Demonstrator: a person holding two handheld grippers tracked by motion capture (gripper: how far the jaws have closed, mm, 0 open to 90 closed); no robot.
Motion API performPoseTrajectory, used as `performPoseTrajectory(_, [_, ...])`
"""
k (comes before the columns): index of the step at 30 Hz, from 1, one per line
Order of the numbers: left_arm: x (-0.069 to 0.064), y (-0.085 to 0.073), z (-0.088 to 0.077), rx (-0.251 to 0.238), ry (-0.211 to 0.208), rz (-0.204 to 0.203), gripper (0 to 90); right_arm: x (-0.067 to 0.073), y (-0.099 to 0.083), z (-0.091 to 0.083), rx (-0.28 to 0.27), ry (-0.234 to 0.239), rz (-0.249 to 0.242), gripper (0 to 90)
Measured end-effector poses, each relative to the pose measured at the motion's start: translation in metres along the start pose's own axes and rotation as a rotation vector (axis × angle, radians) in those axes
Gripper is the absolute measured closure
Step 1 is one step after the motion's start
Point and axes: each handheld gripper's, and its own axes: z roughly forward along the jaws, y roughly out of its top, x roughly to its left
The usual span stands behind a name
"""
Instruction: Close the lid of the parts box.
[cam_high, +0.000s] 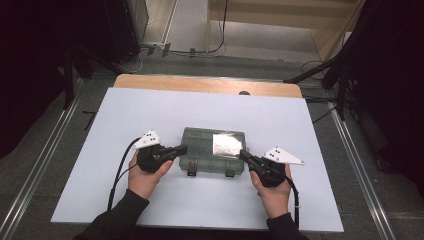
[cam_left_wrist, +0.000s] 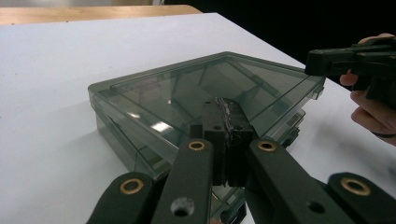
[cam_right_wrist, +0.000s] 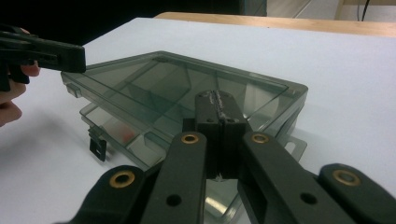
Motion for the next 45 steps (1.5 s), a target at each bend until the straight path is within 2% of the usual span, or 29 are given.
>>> performPoseTrajectory(7, [-0.003,-0.010,0.000,0.000,0.027,0.004,89.6,0.004,-0.011,-0.002,0.008,-0.007,-0.011,90.0])
performPoseTrajectory(17, [-0.002,-0.026,0.000,0.033,0.044,-0.006,89.6,0.007,-0.022,-0.001,0.021,-0.015,-0.011,90.0])
performPoseTrajectory(26, [-0.003,-0.031,0.000,0.037,0.051,-0.012,89.7,0.005,-0.032,0.001,0.043,-0.033,-0.014,90.0])
performPoseTrajectory(29, [-0.003,-0.031,-0.001,0.042,0.058,0.000,89.9,0.005,-0.035,0.002,0.045,-0.036,-0.016,90.0])
performPoseTrajectory(45, [-0.003,-0.031,-0.001,0.049,0.059,0.007,90.0,0.006,-0.038,0.003,0.028,-0.041,-0.026,90.0])
